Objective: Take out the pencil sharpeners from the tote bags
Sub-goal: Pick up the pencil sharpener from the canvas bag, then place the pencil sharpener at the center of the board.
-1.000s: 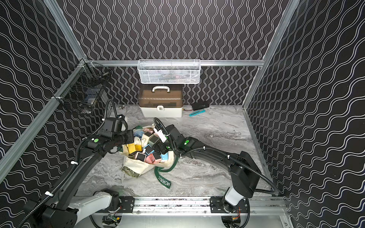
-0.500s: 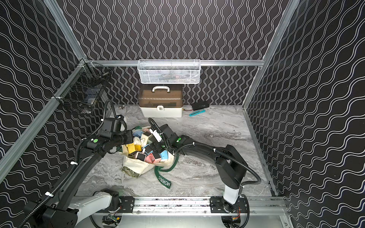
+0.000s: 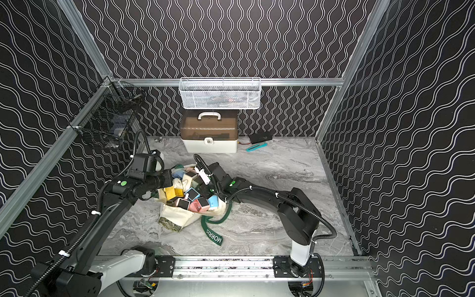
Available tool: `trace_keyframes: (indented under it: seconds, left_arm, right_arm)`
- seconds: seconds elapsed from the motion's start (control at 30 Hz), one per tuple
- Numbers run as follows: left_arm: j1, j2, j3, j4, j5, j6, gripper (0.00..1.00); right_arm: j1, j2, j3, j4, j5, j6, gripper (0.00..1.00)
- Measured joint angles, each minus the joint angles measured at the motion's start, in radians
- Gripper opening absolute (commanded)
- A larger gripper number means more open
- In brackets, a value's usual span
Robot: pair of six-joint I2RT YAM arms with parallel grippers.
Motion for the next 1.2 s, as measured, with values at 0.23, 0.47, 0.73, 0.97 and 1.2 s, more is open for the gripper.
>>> trace_keyframes:
  seconds: [0.23, 0.47, 0.73, 0.97, 1.2]
  left_arm:
    - [0.006, -0.001, 0.0, -0.001, 0.009, 0.0, 0.0]
    - [0.015, -0.004, 0.0, -0.006, 0.015, 0.0, 0.0]
    - [0.031, -0.004, -0.002, -0.006, 0.031, -0.001, 0.0]
    - [0.042, -0.004, -0.003, -0.006, 0.048, -0.001, 0.0]
    - [0.046, -0.004, -0.003, -0.006, 0.053, -0.001, 0.0]
  right_arm:
    - [0.006, -0.08, -0.079, 0.036, -0.009, 0.004, 0.38]
    - [0.007, -0.191, -0.142, 0.056, -0.059, 0.003, 0.35]
    - [0.006, -0.36, -0.201, 0.057, -0.104, -0.005, 0.35]
    - [-0.091, -0.515, -0.225, 0.048, -0.098, 0.008, 0.37]
    - [-0.335, -0.546, -0.252, 0.06, -0.019, 0.114, 0.37]
